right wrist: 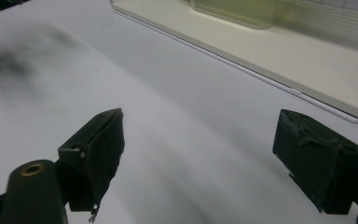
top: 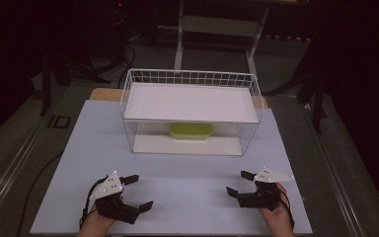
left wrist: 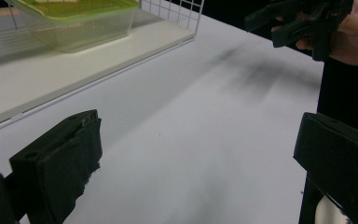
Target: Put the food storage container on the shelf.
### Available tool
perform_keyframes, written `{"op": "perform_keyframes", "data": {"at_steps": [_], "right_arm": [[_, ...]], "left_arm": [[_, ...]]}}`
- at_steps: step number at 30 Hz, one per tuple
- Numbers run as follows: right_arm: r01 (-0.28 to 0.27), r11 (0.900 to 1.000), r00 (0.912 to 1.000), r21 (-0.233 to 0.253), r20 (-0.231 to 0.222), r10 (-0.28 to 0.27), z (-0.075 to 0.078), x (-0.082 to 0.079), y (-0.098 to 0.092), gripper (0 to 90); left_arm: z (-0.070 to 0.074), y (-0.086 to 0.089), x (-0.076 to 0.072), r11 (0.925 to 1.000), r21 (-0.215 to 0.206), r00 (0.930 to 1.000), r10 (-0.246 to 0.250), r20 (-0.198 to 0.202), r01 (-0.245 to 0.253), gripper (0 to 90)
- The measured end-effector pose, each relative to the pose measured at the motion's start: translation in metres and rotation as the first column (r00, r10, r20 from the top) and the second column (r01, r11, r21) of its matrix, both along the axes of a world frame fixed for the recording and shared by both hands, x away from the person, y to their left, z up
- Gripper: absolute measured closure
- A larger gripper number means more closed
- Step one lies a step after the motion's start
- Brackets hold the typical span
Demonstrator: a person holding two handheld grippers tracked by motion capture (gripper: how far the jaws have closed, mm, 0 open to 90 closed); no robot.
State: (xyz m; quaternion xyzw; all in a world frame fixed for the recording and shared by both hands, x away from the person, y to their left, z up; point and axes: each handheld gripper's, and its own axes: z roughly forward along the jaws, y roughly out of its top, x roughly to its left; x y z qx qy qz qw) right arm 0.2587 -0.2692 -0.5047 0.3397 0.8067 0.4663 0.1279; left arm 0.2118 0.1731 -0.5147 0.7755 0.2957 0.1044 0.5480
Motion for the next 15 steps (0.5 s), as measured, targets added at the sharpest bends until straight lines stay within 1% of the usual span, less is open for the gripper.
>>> {"op": "perform_keyframes", "data": {"at_steps": [2, 6, 10, 15], "right_arm": [[-0.004, 1.0, 1.0, -0.005, 0.004, 0.004, -0.0005, 0.0001, 0.0011, 16.4], [-0.003, 1.0, 0.9999, 0.0, 0.014, 0.003, 0.0005, 0.0008, 0.0005, 16.4], [0.005, 1.0, 1.0, 0.012, 0.004, -0.006, 0.0009, 0.0019, -0.0026, 16.4], [0.017, 1.0, 0.9998, 0.013, 0.008, -0.017, 0.0012, 0.0028, -0.004, 16.4]], "left_arm": [[-0.0004, -0.0004, -0.0003, 1.0, 0.0, 1.0, -0.002, 0.002, 0.002, 1.7], [-0.0007, -0.0008, -0.0003, 1.0, -0.002, 1.0, 0.004, 0.006, -0.004, 1.7], [-0.0002, -0.0003, -0.0013, 0.9999, -0.003, 0.9999, 0.012, 0.011, -0.012, 1.7], [0.0002, 0.0009, -0.001, 0.9998, -0.005, 0.9996, 0.02, 0.022, -0.02, 1.7]]}}
